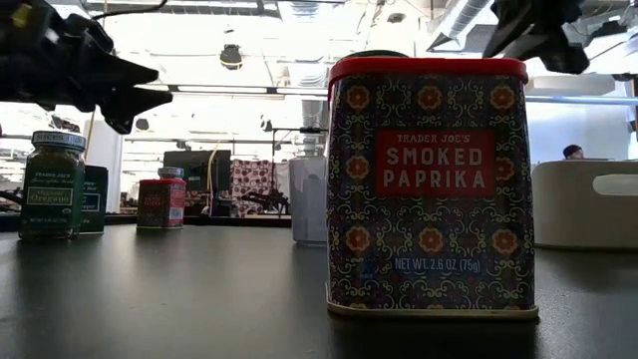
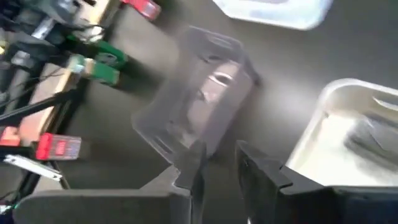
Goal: Sort spices by type
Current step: Put the green seasoning bottle into the transparent bin
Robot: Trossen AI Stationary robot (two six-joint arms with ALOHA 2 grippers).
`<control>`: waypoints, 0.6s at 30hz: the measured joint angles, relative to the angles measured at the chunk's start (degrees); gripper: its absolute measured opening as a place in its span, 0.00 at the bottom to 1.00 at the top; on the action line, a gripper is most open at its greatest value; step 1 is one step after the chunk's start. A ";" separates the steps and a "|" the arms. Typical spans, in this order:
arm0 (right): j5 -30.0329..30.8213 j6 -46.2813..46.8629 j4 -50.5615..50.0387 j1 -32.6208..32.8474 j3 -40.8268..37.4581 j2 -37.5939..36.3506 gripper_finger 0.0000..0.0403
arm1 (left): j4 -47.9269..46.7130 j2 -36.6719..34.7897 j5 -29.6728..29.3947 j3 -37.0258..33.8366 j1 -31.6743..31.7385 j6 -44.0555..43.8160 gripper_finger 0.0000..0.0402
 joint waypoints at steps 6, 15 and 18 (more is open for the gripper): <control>0.28 5.14 -8.23 0.83 -0.04 0.97 0.28 | 0.91 0.00 -6.74 0.01 0.00 -13.48 0.50; 6.78 -2.86 -9.49 0.48 -0.06 2.15 0.28 | -2.60 4.72 -13.47 8.12 0.00 -10.22 0.50; 7.86 -6.38 -9.51 -0.88 -0.06 1.75 0.28 | -7.69 9.45 -18.73 13.34 0.00 -10.99 0.50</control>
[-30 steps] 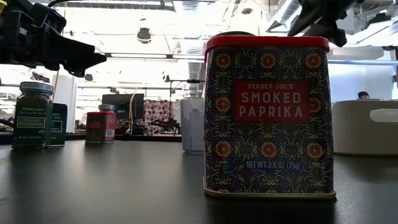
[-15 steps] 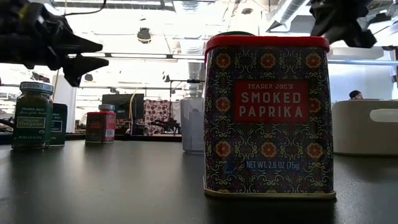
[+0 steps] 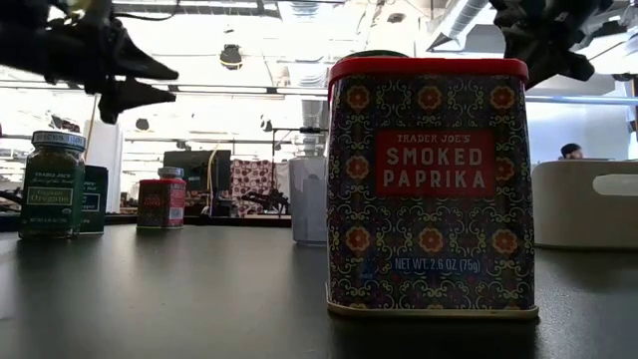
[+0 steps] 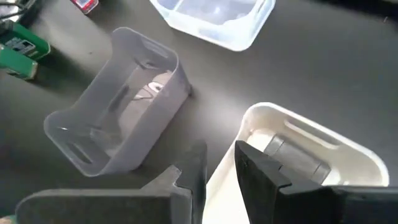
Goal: Sort spices by type
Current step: Put the green seasoning bottle into the transparent bin
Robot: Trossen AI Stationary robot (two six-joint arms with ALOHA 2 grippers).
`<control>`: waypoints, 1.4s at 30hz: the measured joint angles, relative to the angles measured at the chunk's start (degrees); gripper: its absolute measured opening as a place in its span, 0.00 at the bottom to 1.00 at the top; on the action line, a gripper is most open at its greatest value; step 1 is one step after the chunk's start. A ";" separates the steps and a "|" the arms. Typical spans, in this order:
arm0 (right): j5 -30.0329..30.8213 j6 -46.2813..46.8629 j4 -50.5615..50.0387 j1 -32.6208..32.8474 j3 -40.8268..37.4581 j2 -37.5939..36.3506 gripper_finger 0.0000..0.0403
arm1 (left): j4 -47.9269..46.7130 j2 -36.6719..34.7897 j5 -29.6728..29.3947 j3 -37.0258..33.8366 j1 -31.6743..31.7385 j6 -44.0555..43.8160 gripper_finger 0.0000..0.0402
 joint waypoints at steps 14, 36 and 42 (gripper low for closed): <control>0.12 -12.02 0.19 -6.43 0.00 -0.11 0.28 | -14.80 26.40 -3.61 26.89 0.02 4.81 0.49; -0.21 -14.01 0.86 -6.65 0.00 0.13 0.28 | -15.48 35.38 -3.06 30.34 0.34 4.00 0.66; -0.24 -14.27 2.17 -6.65 0.00 0.13 0.28 | -16.34 35.47 -3.26 30.35 0.96 3.03 0.88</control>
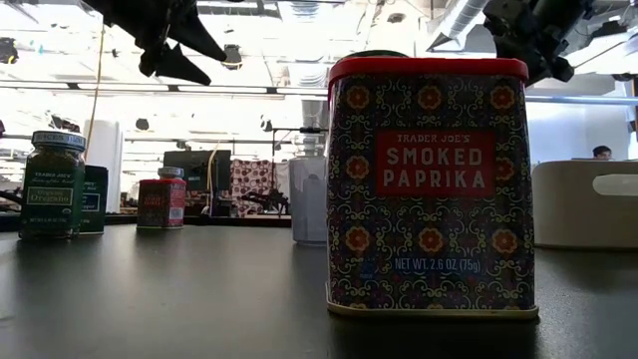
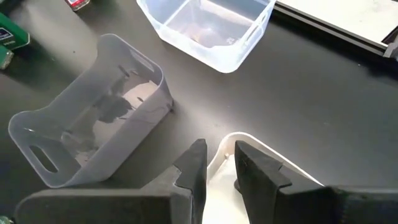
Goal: Sort spices by type
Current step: Put the green seasoning bottle into the transparent bin
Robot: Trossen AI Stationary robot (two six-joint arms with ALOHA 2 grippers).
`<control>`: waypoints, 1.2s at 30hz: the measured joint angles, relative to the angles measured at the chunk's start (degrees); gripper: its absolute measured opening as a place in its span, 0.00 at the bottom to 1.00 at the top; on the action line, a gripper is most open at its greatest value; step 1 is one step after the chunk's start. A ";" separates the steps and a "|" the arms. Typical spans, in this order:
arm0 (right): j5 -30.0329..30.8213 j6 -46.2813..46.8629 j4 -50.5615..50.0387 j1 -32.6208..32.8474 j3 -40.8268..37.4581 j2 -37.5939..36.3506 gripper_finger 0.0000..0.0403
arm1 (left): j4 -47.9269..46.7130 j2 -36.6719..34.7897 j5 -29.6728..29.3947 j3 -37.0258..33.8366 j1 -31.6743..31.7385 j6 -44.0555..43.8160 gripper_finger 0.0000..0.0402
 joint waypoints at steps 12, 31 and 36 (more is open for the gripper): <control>0.00 -0.17 0.54 0.00 0.00 0.00 0.28 | -0.34 0.00 0.01 0.00 0.00 0.81 0.91; 0.00 -0.13 0.68 0.00 0.00 0.00 0.28 | -7.60 0.00 7.83 2.29 18.40 7.37 0.91; 0.00 -0.13 0.65 0.00 0.00 0.00 0.28 | -10.52 0.00 11.36 4.75 23.88 10.79 0.91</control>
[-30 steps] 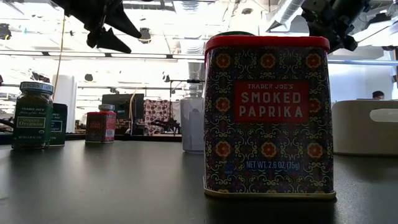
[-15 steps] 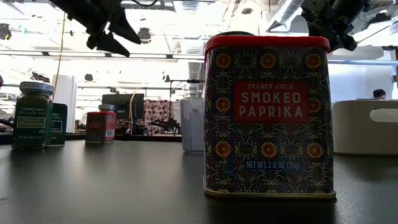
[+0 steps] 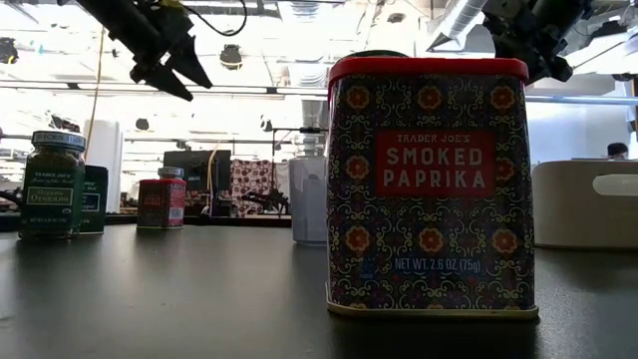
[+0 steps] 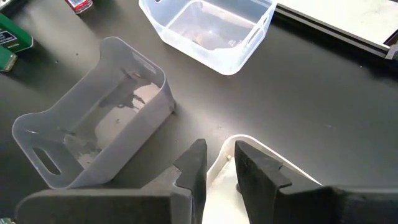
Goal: Sort spices by type
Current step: Put the green seasoning bottle into the transparent bin
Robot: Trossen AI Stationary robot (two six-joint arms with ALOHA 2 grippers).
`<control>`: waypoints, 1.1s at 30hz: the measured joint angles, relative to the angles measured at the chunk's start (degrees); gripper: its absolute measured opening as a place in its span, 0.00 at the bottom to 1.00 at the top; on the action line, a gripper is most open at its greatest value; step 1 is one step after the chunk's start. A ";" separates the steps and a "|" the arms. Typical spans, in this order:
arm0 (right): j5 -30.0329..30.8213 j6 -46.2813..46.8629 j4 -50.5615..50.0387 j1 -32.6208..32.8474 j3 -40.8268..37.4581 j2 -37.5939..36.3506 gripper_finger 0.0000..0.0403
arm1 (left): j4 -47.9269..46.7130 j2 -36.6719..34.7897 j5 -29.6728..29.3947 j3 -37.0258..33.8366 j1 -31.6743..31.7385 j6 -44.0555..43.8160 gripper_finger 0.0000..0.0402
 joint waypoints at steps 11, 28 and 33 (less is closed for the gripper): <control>0.01 0.09 0.01 0.00 0.00 0.00 0.28 | -7.25 2.74 0.14 4.82 7.90 1.80 0.91; 0.00 0.57 0.20 0.00 -0.02 0.00 0.28 | -28.63 25.78 10.69 26.31 19.62 30.33 0.88; 0.00 0.57 0.23 0.00 -0.02 0.00 0.28 | -31.72 32.12 10.68 26.85 19.66 39.31 0.88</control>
